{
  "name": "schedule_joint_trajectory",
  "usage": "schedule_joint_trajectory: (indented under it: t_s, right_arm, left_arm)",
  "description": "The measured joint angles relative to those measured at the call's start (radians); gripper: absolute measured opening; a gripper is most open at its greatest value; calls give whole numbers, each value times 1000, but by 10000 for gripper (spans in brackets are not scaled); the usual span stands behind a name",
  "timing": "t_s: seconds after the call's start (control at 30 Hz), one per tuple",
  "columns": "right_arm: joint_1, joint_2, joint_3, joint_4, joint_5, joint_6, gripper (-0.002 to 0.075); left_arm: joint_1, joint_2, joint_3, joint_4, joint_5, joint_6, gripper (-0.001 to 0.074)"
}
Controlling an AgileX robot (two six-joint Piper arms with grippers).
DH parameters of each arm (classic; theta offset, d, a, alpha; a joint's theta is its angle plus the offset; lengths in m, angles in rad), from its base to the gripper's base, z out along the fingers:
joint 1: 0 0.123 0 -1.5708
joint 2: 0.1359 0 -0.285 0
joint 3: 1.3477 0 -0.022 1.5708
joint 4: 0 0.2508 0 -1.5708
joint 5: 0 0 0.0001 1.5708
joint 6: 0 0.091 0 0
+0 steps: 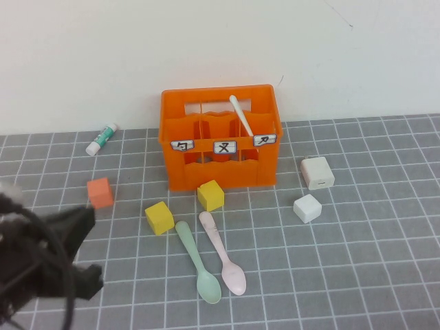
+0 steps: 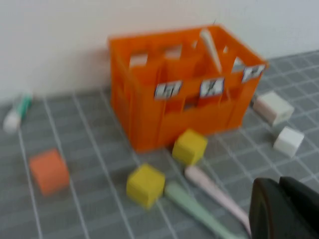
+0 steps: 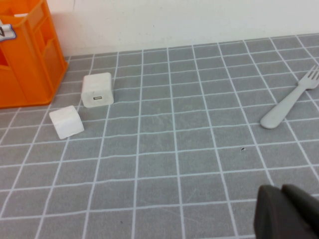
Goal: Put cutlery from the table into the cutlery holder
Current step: Pick up the spoon
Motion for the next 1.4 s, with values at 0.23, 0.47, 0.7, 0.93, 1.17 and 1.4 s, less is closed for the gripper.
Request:
schedule_joint_trajectory:
  t_s: [0.23, 0.47, 0.7, 0.93, 1.17, 1.4]
  right_arm:
    - [0, 0, 0, 0, 0, 0, -3]
    - [0, 0, 0, 0, 0, 0, -3]
    - [0, 0, 0, 0, 0, 0, -3]
    - [0, 0, 0, 0, 0, 0, -3]
    - [0, 0, 0, 0, 0, 0, -3]
    - [0, 0, 0, 0, 0, 0, -3]
  left_arm:
    - [0, 2, -9, -13, 281, -93, 0]
    - [0, 149, -110, -71, 425, -25, 0]
    - [0, 447, -343, -133, 570, 126, 0]
    - [0, 712, -538, -151, 707, 199, 0]
    - [0, 888, -591, -291, 682, 217, 149]
    - [0, 1018, -593, -371, 527, -72, 421]
